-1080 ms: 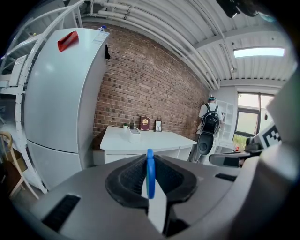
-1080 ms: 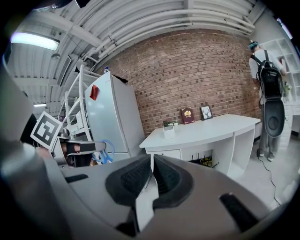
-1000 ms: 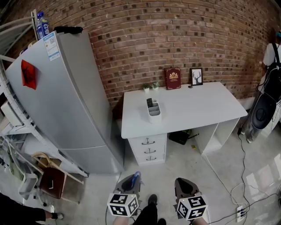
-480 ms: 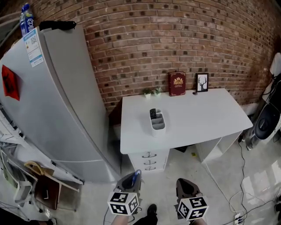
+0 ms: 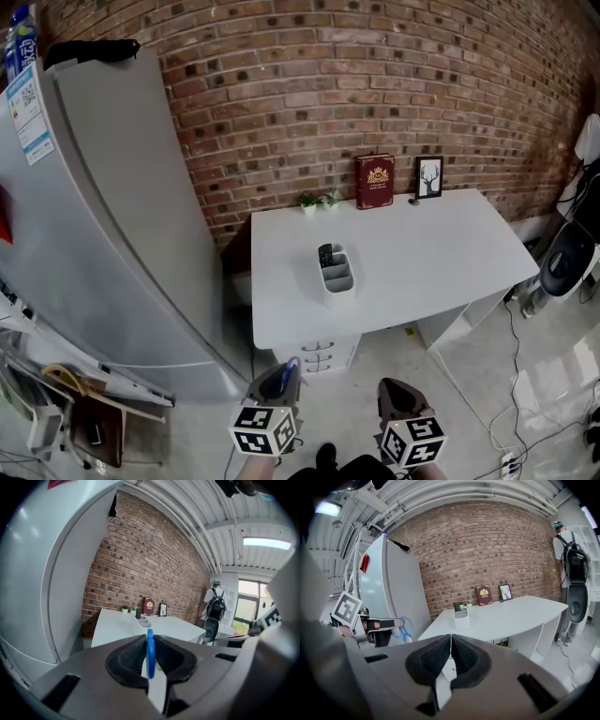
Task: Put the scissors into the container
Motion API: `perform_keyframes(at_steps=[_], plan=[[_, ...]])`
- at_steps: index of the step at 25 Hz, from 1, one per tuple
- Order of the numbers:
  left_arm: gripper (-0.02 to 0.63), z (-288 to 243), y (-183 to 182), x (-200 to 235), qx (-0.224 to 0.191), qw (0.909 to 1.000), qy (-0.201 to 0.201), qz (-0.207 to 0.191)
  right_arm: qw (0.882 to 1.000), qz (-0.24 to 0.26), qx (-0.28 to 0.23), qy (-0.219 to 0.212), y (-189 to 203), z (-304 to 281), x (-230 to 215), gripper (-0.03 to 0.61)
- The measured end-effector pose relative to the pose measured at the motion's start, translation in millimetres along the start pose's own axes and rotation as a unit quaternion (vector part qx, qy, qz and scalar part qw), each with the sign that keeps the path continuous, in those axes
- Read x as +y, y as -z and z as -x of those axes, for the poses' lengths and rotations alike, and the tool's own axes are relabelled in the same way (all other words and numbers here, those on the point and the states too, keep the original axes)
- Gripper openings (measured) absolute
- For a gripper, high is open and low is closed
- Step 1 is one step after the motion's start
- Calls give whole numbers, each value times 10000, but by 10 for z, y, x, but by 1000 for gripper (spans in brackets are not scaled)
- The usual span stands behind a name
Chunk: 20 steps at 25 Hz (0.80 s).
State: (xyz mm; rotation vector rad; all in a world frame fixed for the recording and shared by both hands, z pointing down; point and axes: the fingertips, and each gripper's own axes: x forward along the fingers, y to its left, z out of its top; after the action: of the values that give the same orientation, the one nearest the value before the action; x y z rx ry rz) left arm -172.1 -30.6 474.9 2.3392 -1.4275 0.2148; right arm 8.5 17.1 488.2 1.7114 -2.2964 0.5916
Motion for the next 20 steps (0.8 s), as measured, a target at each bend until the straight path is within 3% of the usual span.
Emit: perform_keyframes(at_steps=[20], plan=[[44, -1026, -494, 316, -158, 9996, -244, 24, 9999, -60, 92, -130, -409, -1027, -596, 2]])
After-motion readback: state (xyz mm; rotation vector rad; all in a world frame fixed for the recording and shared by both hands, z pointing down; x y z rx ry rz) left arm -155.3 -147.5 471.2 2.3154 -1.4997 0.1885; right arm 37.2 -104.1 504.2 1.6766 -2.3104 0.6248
